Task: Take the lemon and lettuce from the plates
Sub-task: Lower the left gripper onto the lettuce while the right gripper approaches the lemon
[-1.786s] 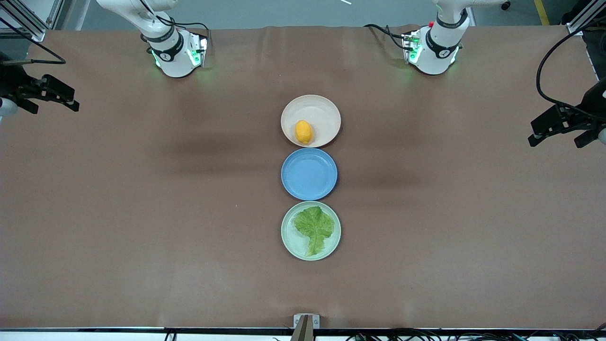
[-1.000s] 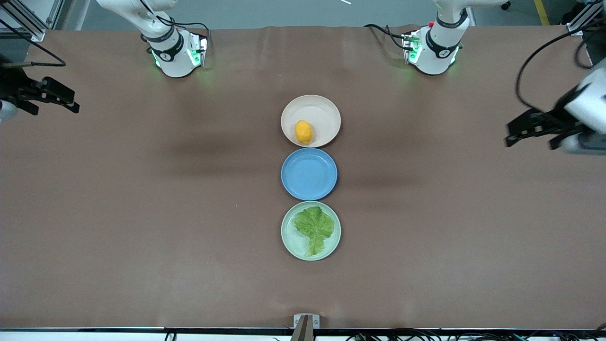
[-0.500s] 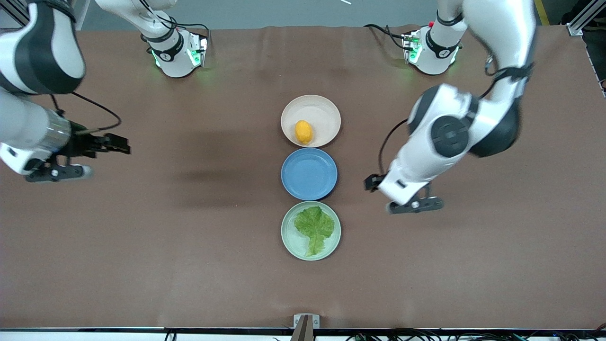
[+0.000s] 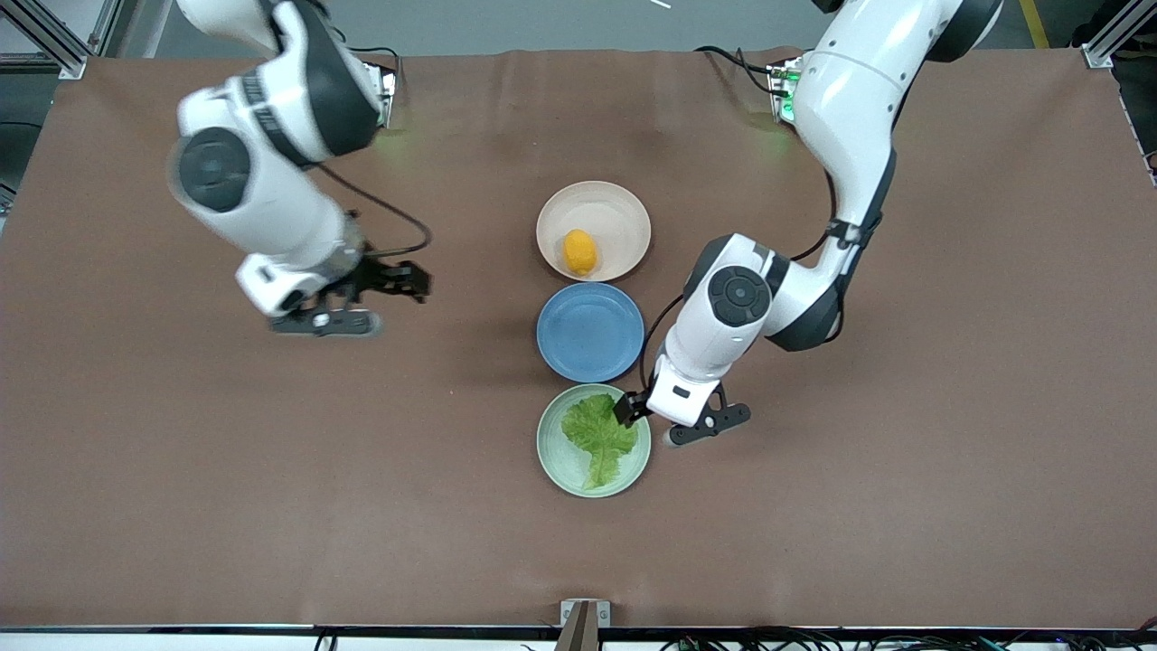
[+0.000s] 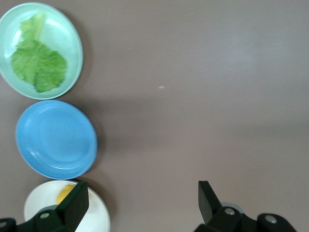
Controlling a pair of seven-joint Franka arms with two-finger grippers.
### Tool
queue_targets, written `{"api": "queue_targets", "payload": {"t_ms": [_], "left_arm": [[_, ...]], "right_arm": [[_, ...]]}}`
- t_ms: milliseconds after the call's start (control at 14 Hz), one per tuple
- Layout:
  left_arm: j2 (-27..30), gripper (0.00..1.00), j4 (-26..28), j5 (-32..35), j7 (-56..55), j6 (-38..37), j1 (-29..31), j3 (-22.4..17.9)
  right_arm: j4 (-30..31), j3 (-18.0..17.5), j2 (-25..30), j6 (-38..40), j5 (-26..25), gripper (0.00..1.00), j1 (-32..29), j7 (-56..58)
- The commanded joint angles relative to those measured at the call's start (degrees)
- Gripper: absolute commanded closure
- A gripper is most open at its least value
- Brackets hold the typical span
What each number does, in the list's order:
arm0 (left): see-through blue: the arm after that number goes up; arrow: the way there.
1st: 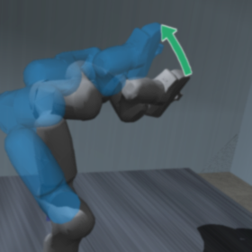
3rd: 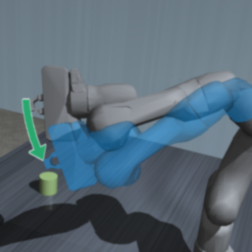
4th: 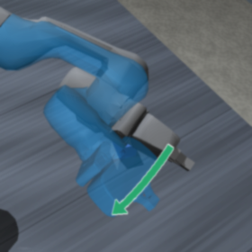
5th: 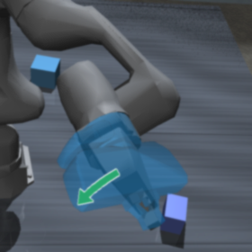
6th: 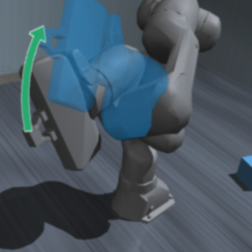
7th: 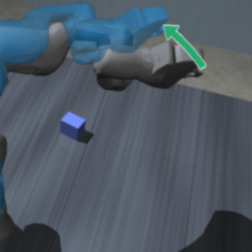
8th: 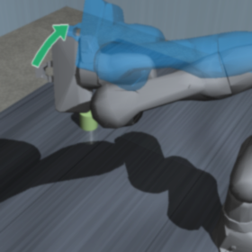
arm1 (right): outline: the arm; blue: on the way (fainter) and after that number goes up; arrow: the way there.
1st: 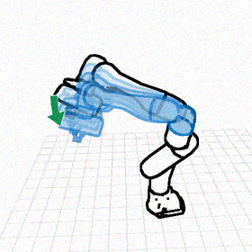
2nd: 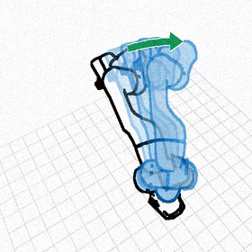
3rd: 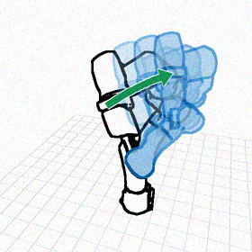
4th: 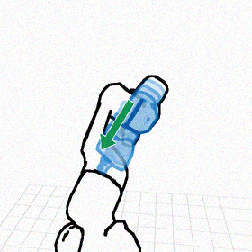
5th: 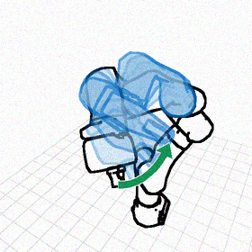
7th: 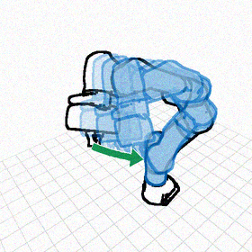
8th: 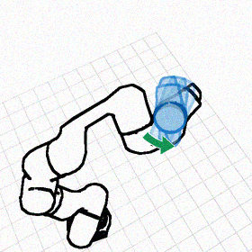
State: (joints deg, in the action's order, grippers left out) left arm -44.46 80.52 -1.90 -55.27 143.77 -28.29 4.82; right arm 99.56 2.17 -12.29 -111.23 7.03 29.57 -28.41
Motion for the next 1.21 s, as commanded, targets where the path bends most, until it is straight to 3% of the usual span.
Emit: {"api": "queue_targets", "payload": {"t_ms": [0, 214, 571, 929, 1143], "left_arm": [[-4.9, 0.0, -4.3, -0.2, -8.9, 6.1, -1.5, -0.3], [-8.1, 0.0, -4.5, -0.2, -15.2, 11.3, -2.4, -0.3], [-10.1, 0.0, -4.2, -0.2, -18.5, 12.8, -2.9, -0.4], [-9.9, 0.0, -4.1, -2.0, -18.5, 12.1, -3.2, -0.4], [-9.5, 0.0, -4.1, -1.8, -18.5, 7.7, -3.3, -0.4]], "right_arm": [[3.8, 0.9, -2.0, -7.7, 0.6, 0.0, 6.3, -5.8], [5.1, 0.9, -5.5, -13.4, 0.6, 0.0, 10.8, -10.8], [12.8, 0.9, -8.0, -26.5, 0.6, 0.01, 16.5, -13.5], [13.0, 1.1, -12.6, -31.8, 0.3, 0.02, 22.2, -18.5], [12.9, 1.1, -13.9, -31.9, -0.3, 0.02, 23.7, -21.0]]}}
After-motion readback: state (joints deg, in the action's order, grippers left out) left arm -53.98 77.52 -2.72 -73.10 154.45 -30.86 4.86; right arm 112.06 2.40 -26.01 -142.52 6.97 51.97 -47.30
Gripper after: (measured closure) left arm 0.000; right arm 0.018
